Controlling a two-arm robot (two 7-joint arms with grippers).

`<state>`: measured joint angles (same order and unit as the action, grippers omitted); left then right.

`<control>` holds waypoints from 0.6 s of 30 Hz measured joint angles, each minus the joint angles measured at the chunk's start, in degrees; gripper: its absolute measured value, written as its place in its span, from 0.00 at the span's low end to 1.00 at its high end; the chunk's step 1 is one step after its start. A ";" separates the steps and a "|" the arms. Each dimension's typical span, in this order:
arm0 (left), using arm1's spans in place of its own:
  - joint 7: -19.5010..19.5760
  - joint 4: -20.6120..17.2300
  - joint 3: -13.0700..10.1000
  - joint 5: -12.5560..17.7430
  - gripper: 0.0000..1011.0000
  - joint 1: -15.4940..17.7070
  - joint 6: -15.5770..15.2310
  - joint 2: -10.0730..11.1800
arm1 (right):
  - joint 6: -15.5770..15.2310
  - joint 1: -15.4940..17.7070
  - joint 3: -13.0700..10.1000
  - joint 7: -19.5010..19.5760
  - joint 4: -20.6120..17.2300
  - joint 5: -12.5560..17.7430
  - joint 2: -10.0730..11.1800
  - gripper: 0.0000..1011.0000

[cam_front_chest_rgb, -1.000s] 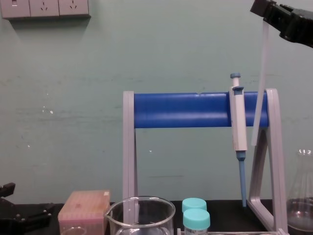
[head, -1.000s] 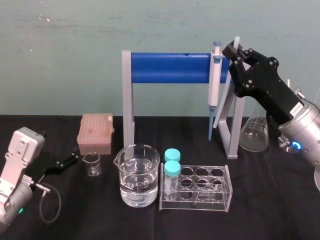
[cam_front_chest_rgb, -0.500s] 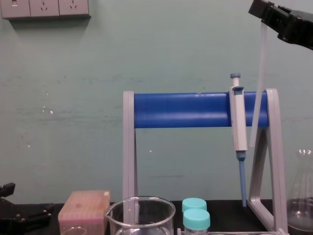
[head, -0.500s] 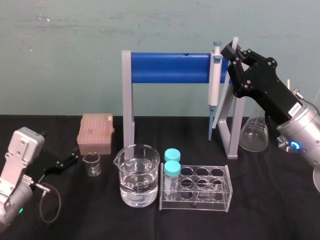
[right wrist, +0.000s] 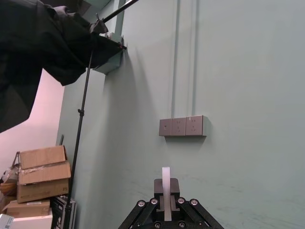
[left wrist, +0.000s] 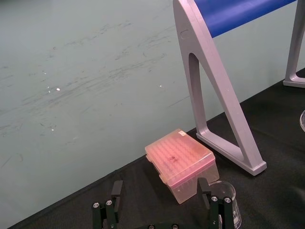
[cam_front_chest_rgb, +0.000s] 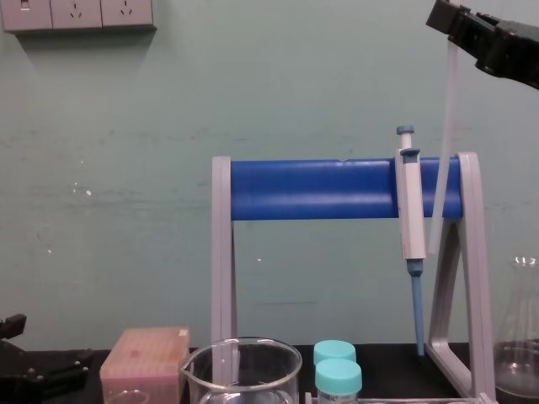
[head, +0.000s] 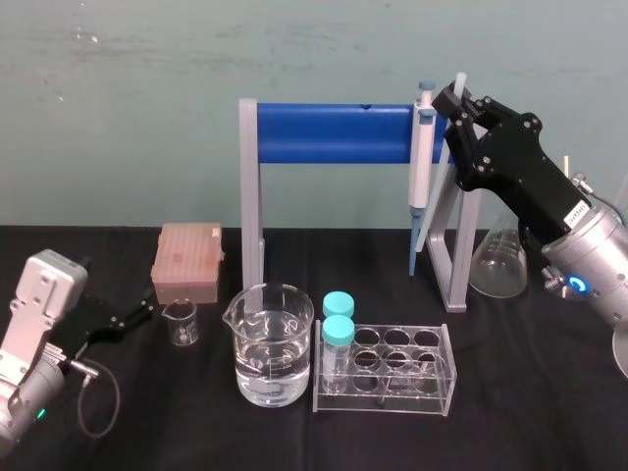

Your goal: Pick up the stirring rod with one hand, then place it down.

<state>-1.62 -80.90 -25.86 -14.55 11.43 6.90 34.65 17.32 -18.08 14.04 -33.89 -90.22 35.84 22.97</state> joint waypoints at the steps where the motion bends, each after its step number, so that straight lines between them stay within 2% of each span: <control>1: 0.00 0.00 0.00 0.00 0.99 0.00 0.00 0.00 | -0.01 -0.01 0.01 0.01 0.01 -0.01 -0.01 0.07; 18: 0.00 0.00 0.00 0.00 0.99 0.00 0.00 0.00 | -0.14 -0.22 0.23 0.06 0.31 -0.23 -0.21 0.07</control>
<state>-1.62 -80.90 -25.86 -14.55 11.43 6.90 34.65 17.19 -18.29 14.27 -33.83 -89.92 35.61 22.76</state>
